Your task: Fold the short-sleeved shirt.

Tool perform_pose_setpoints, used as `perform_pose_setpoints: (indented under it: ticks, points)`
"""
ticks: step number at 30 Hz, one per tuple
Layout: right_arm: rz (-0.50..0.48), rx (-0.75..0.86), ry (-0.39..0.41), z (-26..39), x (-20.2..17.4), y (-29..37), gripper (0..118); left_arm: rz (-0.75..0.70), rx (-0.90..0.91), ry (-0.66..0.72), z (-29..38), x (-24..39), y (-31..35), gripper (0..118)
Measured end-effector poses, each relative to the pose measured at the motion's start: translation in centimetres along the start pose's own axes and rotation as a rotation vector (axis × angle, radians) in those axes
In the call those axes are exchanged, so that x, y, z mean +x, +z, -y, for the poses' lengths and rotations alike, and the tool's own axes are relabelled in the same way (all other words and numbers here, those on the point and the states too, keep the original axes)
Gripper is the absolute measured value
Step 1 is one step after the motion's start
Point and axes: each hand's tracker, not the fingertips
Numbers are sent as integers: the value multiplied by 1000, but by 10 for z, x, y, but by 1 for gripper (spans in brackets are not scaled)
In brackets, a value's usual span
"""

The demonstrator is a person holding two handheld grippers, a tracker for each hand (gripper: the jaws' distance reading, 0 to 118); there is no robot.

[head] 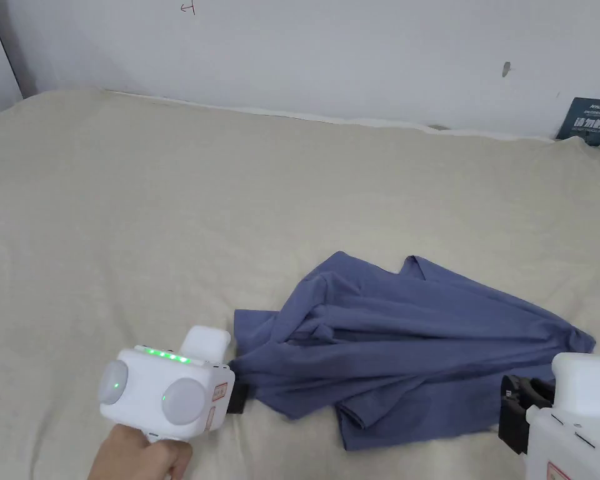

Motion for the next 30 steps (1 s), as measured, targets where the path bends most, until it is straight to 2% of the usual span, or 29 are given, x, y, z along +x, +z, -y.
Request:
perform_pose_setpoints:
  ticks: [1,2,3,5,6,8,13,16,17,18,19,21,22,23,27,30]
  points:
    - [0,-1,6,-2,-1,-5,0,31,45,6,1,-3,6,5]
    - [-3,-6,13,-5,-3,-10,0,121,-28,63,4,-3,7,5]
    - [-8,-13,27,-9,-6,-18,0,139,-87,73,4,-3,6,5]
    - [-20,-23,62,-19,-15,-32,0,152,-76,72,6,-4,8,5]
    - [-26,-20,82,-27,-21,-41,0,95,-58,37,5,-9,10,5]
    - [-35,-13,99,-46,-32,-61,0,158,-56,88,6,-12,8,5]
    - [-61,-39,159,-110,-65,-141,0,167,-62,81,7,-19,6,5]
    - [-58,-72,224,-142,-84,-192,1,196,-64,103,7,-21,7,5]
    - [-64,-81,234,-150,-89,-207,19,200,-65,104,7,-21,7,5]
    - [-69,-110,258,-159,-97,-225,76,205,-59,104,7,-22,6,5]
    - [-87,-149,251,-167,-104,-244,116,211,-54,107,7,-24,6,5]
    - [-178,-282,237,-177,-113,-283,118,227,-54,117,7,-27,5,5]
    - [-205,-321,203,-181,-119,-299,116,241,-58,124,8,-29,4,5]
    - [-165,-359,223,-183,-126,-312,115,247,-56,129,8,-30,4,5]
    - [-104,-414,327,-175,-154,-348,115,270,-58,139,9,-35,-1,5]
    - [-75,-481,339,-165,-170,-356,113,278,-63,136,10,-36,-6,5]
